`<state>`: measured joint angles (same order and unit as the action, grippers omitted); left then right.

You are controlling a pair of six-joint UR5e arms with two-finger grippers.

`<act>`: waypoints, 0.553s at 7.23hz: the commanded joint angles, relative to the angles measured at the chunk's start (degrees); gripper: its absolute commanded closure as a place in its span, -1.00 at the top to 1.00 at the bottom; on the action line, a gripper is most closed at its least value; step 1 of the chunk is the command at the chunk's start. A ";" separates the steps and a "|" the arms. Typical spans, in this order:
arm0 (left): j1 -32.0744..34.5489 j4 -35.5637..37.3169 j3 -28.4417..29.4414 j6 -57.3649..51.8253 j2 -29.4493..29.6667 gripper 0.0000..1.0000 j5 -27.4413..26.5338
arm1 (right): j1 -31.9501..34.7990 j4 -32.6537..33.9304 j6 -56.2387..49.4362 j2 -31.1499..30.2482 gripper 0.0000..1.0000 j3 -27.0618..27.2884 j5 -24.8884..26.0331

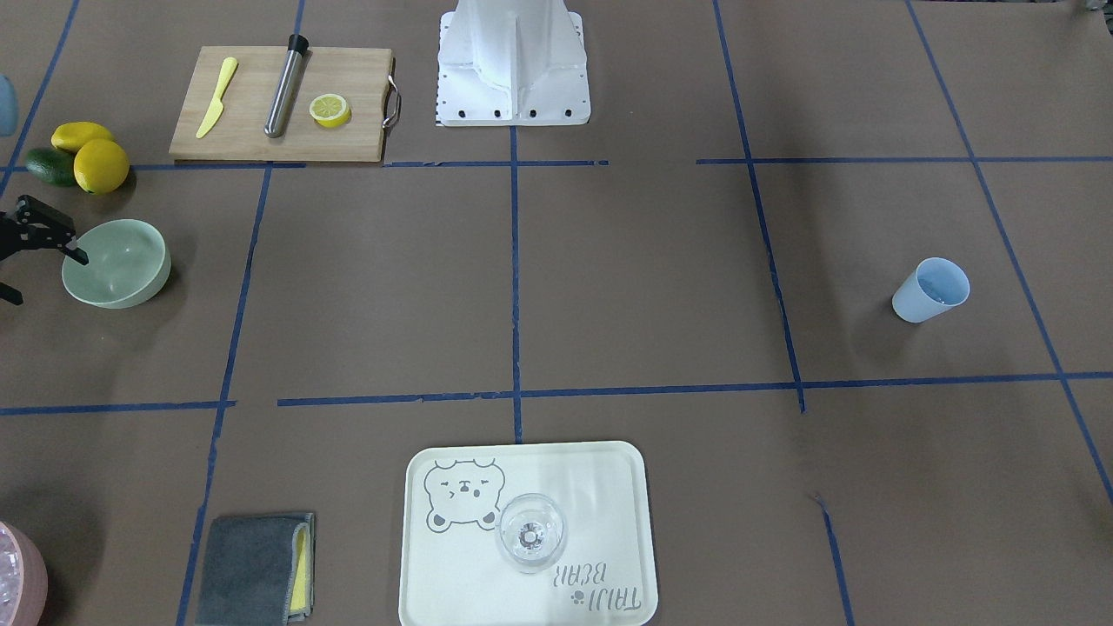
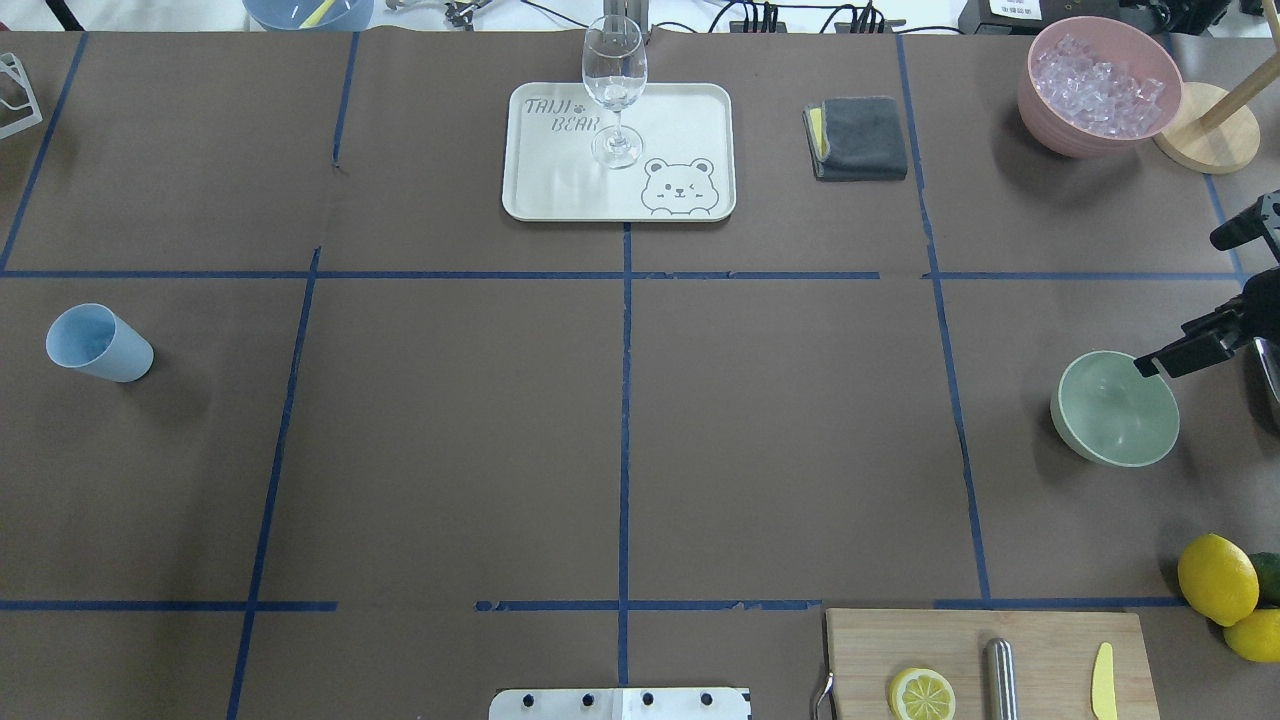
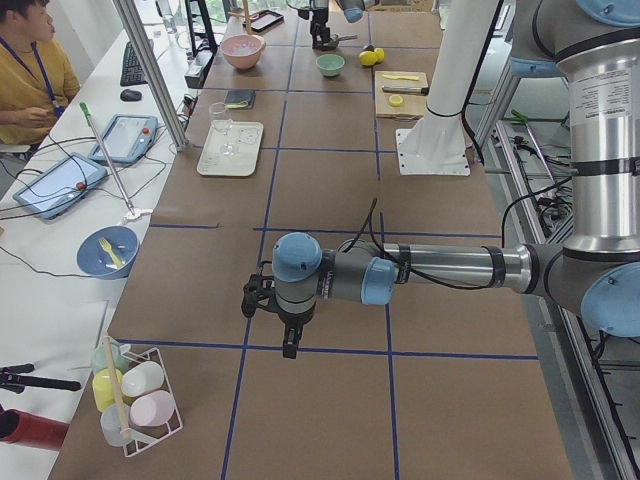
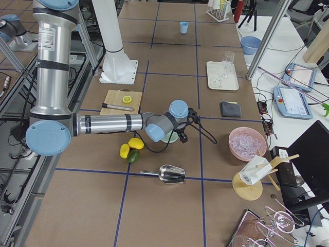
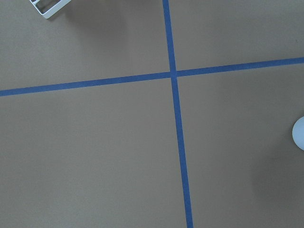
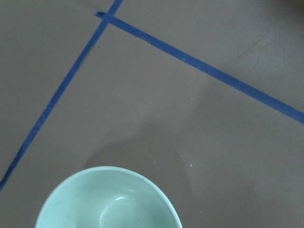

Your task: Pour ice into bowl

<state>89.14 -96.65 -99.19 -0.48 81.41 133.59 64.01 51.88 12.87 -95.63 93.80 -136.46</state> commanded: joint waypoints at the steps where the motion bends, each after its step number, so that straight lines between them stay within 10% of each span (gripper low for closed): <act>1: -0.02 -0.03 0.05 0.04 0.06 1.00 0.00 | -1.95 -2.40 0.31 0.09 0.91 -3.10 1.45; 4: -0.02 -0.29 0.14 -0.05 -0.03 1.00 0.00 | -4.94 -2.22 0.31 0.53 -1.00 -3.27 1.72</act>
<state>89.12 -96.84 -99.07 -0.50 81.42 133.59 60.09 49.66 13.18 -95.20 90.60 -134.86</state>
